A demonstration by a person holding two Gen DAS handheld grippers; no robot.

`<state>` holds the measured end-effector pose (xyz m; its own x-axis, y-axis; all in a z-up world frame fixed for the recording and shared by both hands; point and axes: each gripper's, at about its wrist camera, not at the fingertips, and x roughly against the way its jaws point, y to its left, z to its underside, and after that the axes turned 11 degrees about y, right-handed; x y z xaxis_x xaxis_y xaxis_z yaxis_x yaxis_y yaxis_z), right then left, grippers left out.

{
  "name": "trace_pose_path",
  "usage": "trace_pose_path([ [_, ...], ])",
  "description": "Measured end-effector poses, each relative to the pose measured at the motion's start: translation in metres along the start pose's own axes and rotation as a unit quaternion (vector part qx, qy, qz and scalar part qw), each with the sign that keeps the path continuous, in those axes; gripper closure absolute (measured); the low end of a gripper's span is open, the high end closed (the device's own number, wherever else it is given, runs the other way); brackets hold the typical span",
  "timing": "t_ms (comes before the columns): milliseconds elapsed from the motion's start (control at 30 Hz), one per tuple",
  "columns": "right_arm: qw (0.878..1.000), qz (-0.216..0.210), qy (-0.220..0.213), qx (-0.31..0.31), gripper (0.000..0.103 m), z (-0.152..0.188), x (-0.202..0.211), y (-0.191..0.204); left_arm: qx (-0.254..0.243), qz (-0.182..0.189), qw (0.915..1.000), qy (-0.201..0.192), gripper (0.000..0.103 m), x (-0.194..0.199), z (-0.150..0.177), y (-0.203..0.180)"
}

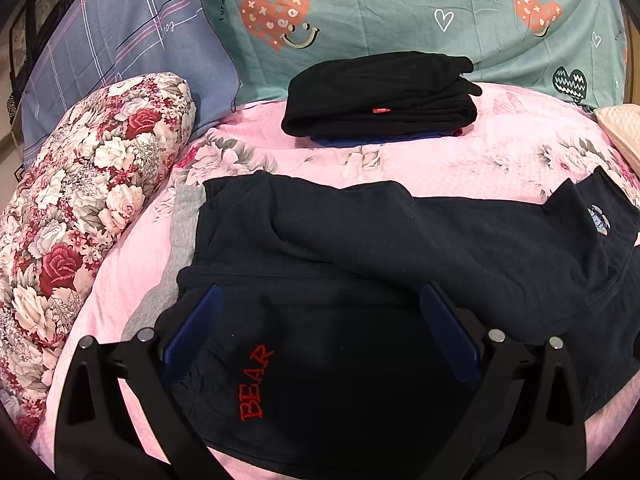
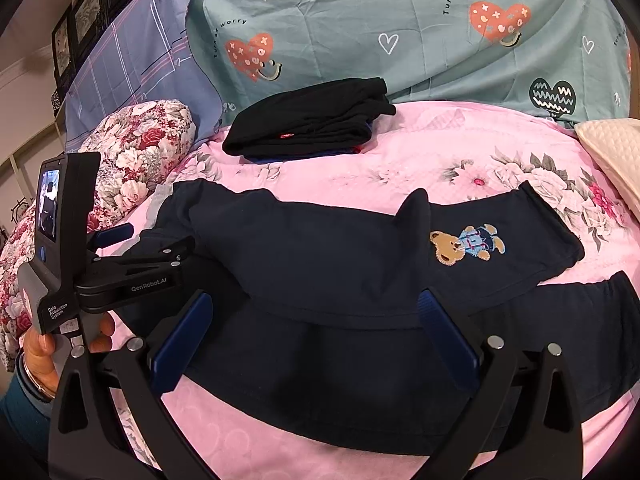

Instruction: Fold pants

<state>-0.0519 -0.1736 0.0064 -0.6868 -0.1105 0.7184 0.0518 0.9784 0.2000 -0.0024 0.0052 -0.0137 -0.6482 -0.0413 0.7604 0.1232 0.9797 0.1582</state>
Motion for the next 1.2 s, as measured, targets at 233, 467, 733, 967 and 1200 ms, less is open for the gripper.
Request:
trace_pose_path([
  [233, 1.000, -0.001, 0.001, 0.002, 0.001, 0.0005, -0.0006, 0.0004, 0.000, 0.000, 1.0000, 0.001, 0.003, -0.0001, -0.0003, -0.0003],
  [467, 1.000, -0.001, 0.002, 0.003, 0.001, 0.0008, -0.0008, 0.0010, -0.001, -0.001, 1.0000, 0.001, 0.002, -0.0004, 0.0004, 0.0007],
  [733, 1.000, -0.001, 0.003, 0.004, 0.001, 0.0010, -0.0013, 0.0019, -0.001, -0.001, 1.0000, 0.002, 0.002, -0.0005, -0.0001, 0.0002],
  [967, 1.000, -0.001, 0.004, 0.005, 0.001, 0.0015, -0.0015, 0.0023, -0.001, -0.001, 1.0000, 0.002, 0.002, -0.0007, -0.0003, 0.0004],
  [1200, 1.000, -0.003, 0.004, 0.005, 0.001, 0.0017, -0.0008, 0.0027, 0.006, 0.012, 0.9998, 0.017, 0.002, -0.0028, -0.0022, 0.0066],
])
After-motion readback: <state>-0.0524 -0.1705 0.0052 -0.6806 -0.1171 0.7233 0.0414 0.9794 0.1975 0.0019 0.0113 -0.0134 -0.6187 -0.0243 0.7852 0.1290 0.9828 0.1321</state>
